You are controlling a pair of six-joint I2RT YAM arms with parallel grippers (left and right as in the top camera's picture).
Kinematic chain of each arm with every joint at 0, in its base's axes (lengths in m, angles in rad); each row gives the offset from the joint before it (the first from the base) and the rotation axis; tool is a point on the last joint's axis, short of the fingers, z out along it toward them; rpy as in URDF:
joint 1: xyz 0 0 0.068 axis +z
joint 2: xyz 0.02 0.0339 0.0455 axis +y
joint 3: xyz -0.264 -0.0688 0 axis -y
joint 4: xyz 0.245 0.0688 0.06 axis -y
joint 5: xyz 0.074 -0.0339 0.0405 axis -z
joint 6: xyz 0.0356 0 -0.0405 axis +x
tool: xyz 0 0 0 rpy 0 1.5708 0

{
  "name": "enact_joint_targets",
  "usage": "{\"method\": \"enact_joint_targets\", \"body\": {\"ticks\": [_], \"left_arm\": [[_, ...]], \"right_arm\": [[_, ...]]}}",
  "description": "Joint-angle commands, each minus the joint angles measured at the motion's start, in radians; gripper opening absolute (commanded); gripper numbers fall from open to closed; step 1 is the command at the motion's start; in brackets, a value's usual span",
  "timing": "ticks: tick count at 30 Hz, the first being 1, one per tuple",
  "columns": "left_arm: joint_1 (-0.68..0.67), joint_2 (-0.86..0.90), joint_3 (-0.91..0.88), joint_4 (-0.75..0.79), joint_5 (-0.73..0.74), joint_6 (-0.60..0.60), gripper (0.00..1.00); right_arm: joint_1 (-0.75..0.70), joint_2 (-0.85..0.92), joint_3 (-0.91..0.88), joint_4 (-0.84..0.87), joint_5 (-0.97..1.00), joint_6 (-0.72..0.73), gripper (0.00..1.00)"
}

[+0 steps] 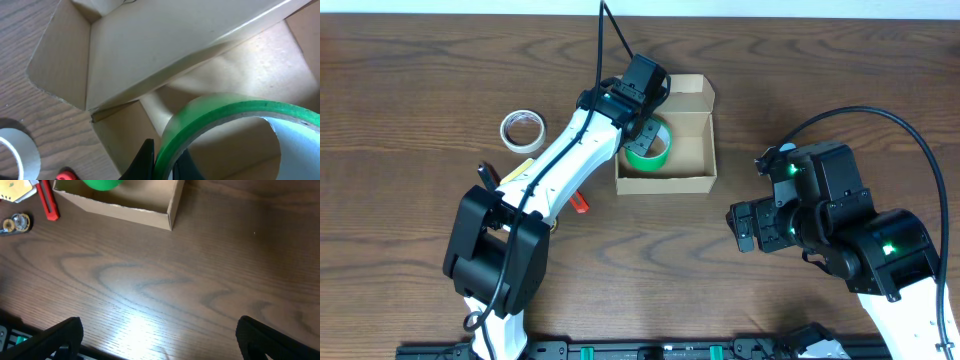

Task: Pack container
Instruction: 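Carry the green tape into the box and release it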

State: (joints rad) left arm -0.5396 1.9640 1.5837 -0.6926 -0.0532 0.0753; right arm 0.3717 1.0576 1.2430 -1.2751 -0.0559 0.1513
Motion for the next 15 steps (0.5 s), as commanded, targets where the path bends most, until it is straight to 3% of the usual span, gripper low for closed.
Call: {"method": "enact_joint_targets", "body": {"ticks": [1,11,15], "left_arm": [[0.004,0.010,-0.005,0.016,-0.032,-0.008,0.06],[0.005,0.011,-0.005,0.039,-0.033,-0.008,0.06],[0.004,0.011,-0.005,0.040,-0.033,-0.008,0.32]], "right_arm": [[0.007,-0.001,0.001,-0.001,-0.004,-0.010,0.99],[0.006,-0.001,0.001,-0.001,-0.004,-0.010,0.99],[0.007,-0.001,0.001,-0.001,-0.004,-0.010,0.99]]}}
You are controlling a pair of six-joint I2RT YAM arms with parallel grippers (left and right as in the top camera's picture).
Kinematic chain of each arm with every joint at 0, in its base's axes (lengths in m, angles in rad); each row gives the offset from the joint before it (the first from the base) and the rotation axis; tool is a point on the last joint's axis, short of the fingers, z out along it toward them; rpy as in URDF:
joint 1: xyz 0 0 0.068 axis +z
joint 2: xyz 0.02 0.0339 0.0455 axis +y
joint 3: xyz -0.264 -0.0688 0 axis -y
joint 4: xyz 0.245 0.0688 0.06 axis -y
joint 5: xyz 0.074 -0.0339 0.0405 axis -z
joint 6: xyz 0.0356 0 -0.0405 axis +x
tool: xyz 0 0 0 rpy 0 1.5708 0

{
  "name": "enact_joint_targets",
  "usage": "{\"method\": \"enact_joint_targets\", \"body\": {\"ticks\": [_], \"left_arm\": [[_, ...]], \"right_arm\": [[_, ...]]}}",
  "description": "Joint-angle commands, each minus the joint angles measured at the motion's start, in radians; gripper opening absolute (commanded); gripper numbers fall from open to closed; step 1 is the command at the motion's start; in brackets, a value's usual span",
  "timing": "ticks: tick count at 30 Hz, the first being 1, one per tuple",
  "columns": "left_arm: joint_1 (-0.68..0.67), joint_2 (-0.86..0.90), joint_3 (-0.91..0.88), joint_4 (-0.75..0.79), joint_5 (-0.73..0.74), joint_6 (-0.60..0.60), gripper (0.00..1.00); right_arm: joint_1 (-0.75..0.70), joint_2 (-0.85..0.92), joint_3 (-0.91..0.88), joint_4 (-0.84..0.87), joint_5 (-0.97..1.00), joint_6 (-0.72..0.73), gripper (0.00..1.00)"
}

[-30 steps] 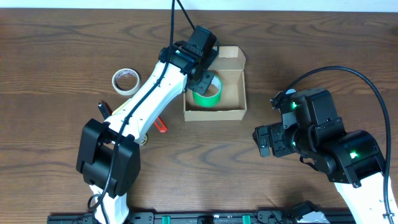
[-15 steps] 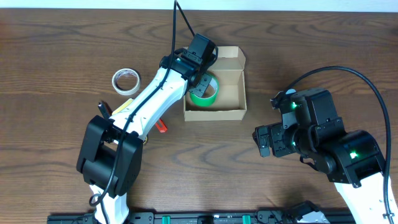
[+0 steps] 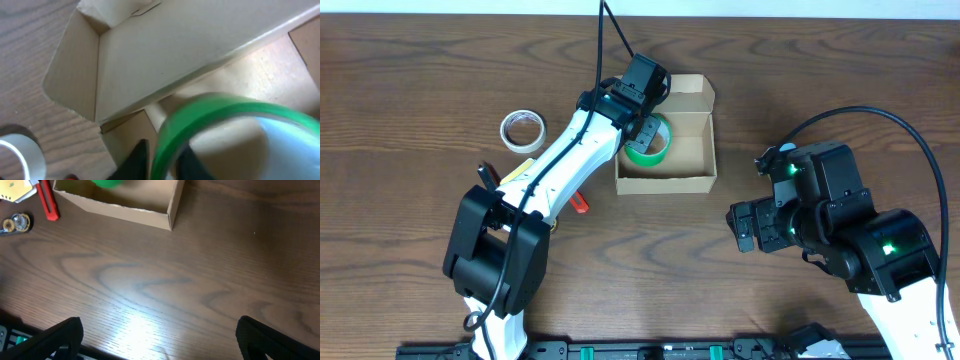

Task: Pack container
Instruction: 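Carry the green tape into the box and release it, then move the left gripper back to the white tape roll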

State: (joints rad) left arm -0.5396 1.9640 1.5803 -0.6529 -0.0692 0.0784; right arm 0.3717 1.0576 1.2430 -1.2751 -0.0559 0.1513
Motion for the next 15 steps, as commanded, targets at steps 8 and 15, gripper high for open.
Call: {"method": "enact_joint_targets", "body": {"ticks": [8,15], "left_arm": [[0.004,-0.009,0.023,-0.006,-0.017,-0.011,0.34],[0.013,-0.139,0.062,-0.055,-0.092,-0.041,0.34]], "right_arm": [[0.006,-0.001,0.001,-0.001,-0.004,-0.010,0.99],[0.006,-0.001,0.001,-0.001,-0.004,-0.010,0.99]]}}
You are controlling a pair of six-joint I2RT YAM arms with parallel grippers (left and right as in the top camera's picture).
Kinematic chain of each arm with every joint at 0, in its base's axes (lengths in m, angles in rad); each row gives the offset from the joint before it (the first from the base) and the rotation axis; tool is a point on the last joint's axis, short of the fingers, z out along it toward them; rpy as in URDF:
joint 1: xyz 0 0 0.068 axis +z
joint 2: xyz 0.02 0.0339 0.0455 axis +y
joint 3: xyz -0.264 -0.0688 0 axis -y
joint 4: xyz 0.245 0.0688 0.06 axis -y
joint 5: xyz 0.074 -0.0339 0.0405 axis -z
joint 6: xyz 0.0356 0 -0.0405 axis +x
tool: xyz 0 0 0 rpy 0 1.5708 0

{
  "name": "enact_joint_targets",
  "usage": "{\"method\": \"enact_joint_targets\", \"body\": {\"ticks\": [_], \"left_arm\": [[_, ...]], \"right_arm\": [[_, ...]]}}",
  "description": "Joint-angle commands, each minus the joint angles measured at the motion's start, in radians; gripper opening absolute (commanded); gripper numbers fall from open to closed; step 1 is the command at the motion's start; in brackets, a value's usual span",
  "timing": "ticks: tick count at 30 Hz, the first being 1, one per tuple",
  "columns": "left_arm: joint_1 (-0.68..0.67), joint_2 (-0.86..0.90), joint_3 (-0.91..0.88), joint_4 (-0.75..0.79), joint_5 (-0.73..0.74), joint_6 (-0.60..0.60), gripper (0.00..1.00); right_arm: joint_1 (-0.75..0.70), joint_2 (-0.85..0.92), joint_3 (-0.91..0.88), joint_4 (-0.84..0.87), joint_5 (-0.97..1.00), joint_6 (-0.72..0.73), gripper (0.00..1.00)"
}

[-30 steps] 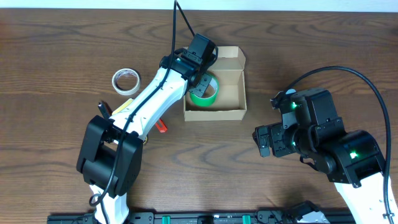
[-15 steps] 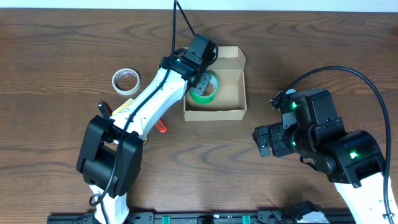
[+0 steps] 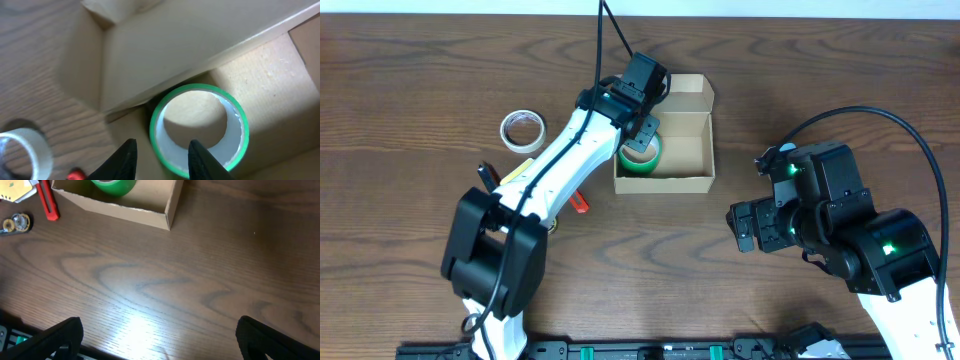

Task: Pack container
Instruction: 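Move the left gripper back to the white tape roll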

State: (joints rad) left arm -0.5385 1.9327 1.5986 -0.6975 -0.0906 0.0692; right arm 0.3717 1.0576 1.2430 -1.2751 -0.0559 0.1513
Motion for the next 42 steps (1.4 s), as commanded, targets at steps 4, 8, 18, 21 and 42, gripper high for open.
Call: {"method": "enact_joint_targets", "body": {"ticks": [4,8,18,21,42], "left_arm": [[0.072,-0.187,0.043,-0.072,-0.122,-0.046,0.33],[0.188,-0.203,0.039,-0.137,-0.109,-0.081,0.33],[0.388,-0.122,-0.076,-0.058,-0.011,-0.122,0.47],[0.394,-0.054,-0.085,-0.044,0.033,-0.122,0.47],[0.390,0.201,-0.085,0.052,0.035,-0.126,0.47]], "right_arm": [[0.006,-0.001,0.001,-0.001,-0.004,-0.010,0.99],[0.006,-0.001,0.001,-0.001,-0.004,-0.010,0.99],[0.006,-0.001,0.001,-0.001,-0.004,-0.010,0.99],[0.006,-0.001,0.001,-0.001,-0.004,-0.010,0.99],[0.006,-0.001,0.001,-0.001,-0.004,-0.010,0.99]]}}
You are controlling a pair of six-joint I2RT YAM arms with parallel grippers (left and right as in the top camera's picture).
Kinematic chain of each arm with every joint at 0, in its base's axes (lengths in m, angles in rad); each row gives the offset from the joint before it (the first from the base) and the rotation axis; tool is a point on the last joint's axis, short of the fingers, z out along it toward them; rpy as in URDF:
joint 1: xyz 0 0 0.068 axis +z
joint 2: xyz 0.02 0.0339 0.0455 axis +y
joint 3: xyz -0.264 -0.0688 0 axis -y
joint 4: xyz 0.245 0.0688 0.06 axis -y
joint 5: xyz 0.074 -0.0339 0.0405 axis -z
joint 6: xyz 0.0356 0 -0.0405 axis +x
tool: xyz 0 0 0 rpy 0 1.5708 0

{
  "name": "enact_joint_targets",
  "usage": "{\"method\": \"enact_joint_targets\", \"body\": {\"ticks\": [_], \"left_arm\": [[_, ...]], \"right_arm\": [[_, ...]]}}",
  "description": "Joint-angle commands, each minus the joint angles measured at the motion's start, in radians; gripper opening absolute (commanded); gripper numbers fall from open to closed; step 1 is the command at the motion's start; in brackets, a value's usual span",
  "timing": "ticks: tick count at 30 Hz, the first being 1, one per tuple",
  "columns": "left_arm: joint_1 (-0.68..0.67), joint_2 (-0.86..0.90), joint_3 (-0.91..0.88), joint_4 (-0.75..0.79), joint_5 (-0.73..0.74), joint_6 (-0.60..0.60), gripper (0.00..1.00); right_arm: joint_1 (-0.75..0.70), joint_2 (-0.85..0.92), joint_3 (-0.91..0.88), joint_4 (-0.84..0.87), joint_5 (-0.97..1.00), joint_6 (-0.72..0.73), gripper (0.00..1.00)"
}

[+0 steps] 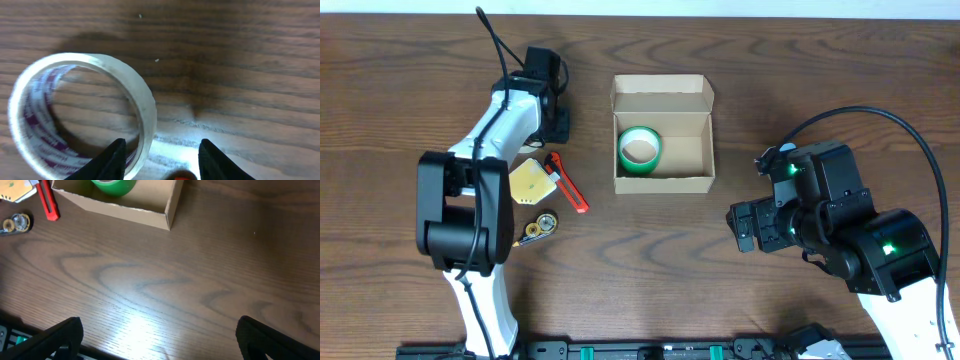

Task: Pack container
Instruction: 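Move the left gripper back to the white tape roll, then grasp the white tape roll and place it in the box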

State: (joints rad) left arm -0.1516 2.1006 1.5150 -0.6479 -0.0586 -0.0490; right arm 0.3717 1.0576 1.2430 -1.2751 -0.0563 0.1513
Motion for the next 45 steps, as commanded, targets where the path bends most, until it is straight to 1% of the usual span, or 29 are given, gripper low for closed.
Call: {"method": "enact_joint_targets", "body": {"ticks": [1,5,8,10,12,14,18,25,28,30,35,39,43,45], "left_arm": [[0.004,0.039,-0.002,0.006,0.003,-0.008,0.46],[0.011,0.047,-0.002,0.018,0.003,-0.011,0.46],[0.019,0.057,-0.002,0.022,0.004,-0.012,0.41],[0.023,0.065,-0.002,0.021,0.006,-0.011,0.34],[0.026,0.069,-0.002,0.018,0.008,-0.012,0.21],[0.026,0.069,-0.001,0.018,0.008,-0.011,0.14],[0.026,0.054,0.012,0.010,0.007,-0.011,0.06],[0.017,-0.043,0.140,-0.087,0.004,-0.010,0.06],[-0.008,-0.131,0.175,-0.114,0.011,-0.004,0.06],[-0.038,-0.205,0.177,-0.118,0.038,0.031,0.06],[-0.172,-0.341,0.177,-0.167,0.119,0.131,0.06],[-0.299,-0.356,0.175,-0.206,0.201,0.213,0.06],[-0.397,-0.323,0.150,-0.209,0.209,0.215,0.06],[-0.425,-0.299,0.141,-0.215,0.209,0.173,0.06]], "right_arm": [[0.007,-0.001,0.001,-0.001,-0.003,-0.010,0.99],[0.007,-0.001,0.001,-0.001,-0.003,-0.010,0.99],[0.007,-0.001,0.001,-0.001,-0.003,-0.010,0.99],[0.006,-0.001,0.001,-0.001,-0.003,-0.010,0.99],[0.007,-0.001,0.001,-0.001,-0.003,-0.010,0.99],[0.007,-0.001,0.001,-0.001,-0.003,-0.010,0.99],[0.006,-0.001,0.001,-0.001,-0.003,-0.010,0.99],[0.006,-0.001,0.001,-0.001,-0.003,-0.010,0.99],[0.006,-0.001,0.001,-0.001,-0.003,-0.011,0.99],[0.006,-0.001,0.001,-0.001,-0.003,-0.010,0.99],[0.007,-0.001,0.001,-0.001,-0.003,-0.010,0.99],[0.007,-0.001,0.001,-0.001,-0.003,-0.010,0.99],[0.007,-0.001,0.001,-0.001,-0.003,-0.010,0.99],[0.007,-0.001,0.001,-0.001,-0.003,-0.010,0.99]]}}
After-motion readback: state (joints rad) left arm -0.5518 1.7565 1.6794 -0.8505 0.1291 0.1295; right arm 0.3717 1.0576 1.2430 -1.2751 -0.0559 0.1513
